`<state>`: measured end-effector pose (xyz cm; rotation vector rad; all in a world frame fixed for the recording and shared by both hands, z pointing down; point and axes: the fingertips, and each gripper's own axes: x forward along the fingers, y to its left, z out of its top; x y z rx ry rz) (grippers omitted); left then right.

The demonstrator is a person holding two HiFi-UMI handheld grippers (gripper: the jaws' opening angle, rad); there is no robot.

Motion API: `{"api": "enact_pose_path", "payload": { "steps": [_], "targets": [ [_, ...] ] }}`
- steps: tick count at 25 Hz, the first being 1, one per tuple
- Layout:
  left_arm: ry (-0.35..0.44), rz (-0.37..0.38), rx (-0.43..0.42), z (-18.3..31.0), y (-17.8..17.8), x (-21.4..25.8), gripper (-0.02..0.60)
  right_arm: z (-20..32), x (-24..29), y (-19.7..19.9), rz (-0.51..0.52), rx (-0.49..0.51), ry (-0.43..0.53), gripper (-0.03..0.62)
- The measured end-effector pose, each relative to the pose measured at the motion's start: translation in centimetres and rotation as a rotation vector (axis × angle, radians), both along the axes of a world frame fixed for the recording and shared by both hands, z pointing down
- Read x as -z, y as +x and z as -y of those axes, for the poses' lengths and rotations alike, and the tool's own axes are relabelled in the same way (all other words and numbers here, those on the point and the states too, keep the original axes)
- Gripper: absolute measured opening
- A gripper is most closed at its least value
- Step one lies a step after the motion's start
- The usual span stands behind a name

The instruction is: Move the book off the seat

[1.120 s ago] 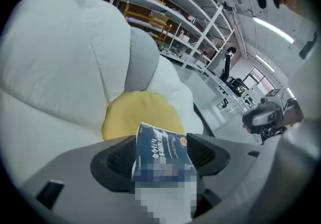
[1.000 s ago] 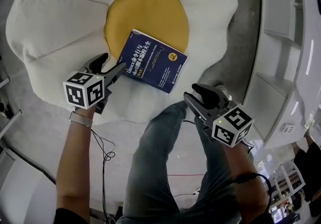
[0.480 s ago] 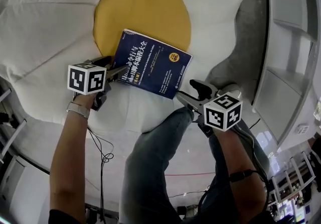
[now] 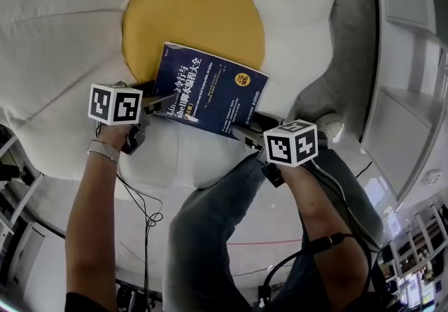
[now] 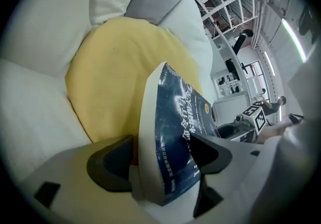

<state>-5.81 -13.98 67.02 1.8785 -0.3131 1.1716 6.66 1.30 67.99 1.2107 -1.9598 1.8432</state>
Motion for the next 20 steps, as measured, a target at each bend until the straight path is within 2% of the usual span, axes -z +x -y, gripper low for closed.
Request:
{"api": "enact_pose_path", "payload": {
  "steps": [10,16,20],
  "targets": [
    [0.007,-0.008,-0.003,-0.2,0.2,-0.6,0.337,1.1,-2.0,-0.4,0.055,-0.019,-0.097,0.295],
    [-0.011,-0.008,0.009,-0.2,0.2,-0.6,0.339,1.7,-2.2,0.2,0.136,-0.197,-0.214,0.301],
    [-0.007,-0.008,0.010,-0.2,0.3,-0.7,0.344,2.1,-2.5,0.1,0.181,-0.234,-0.203,0.308]
  ]
}}
